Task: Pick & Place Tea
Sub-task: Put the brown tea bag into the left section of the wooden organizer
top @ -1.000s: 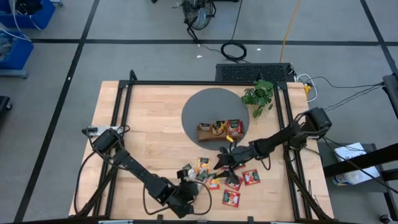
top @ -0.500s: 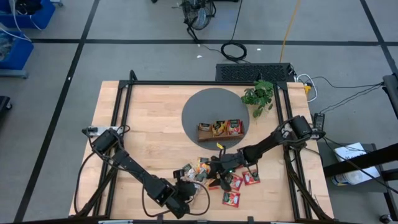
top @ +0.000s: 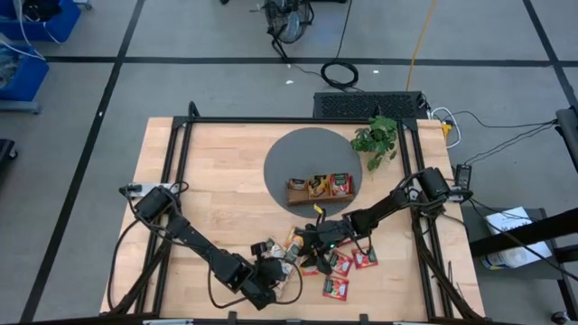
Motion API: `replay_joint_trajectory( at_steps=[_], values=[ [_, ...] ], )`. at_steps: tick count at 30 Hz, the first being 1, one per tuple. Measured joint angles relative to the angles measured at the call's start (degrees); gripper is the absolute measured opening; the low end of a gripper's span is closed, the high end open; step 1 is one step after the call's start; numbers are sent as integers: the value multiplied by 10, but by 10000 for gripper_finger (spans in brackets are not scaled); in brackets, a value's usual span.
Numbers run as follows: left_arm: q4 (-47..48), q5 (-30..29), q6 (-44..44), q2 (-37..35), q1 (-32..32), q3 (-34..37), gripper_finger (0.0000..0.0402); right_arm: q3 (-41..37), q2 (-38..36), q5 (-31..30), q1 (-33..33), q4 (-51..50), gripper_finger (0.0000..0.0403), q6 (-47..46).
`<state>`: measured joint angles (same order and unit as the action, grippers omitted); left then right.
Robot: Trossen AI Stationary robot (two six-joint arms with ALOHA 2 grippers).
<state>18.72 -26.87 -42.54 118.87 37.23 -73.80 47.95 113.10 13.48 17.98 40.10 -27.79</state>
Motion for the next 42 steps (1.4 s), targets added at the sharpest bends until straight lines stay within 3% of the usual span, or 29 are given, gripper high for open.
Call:
replay_joint_trajectory(
  at_steps=[11, 19, 23, 30, 42],
  values=[
    [-53, -34, 23, 12, -16, 1, 69, 0, -1, 0, 2, -21, 180, 0],
    [-89, -28, 38, 34, -29, 0, 69, 1, -2, -2, 5, -28, 174, 2],
    [-89, -27, 39, 34, -28, 0, 69, 0, -1, -20, 5, -28, 135, 13],
    [-97, -43, 50, 35, -22, 0, 69, -1, 0, -28, 9, -27, 15, 48],
    [-126, -71, 112, 34, -3, -27, 69, 0, -71, -28, 9, -33, 3, 117]
  ],
)
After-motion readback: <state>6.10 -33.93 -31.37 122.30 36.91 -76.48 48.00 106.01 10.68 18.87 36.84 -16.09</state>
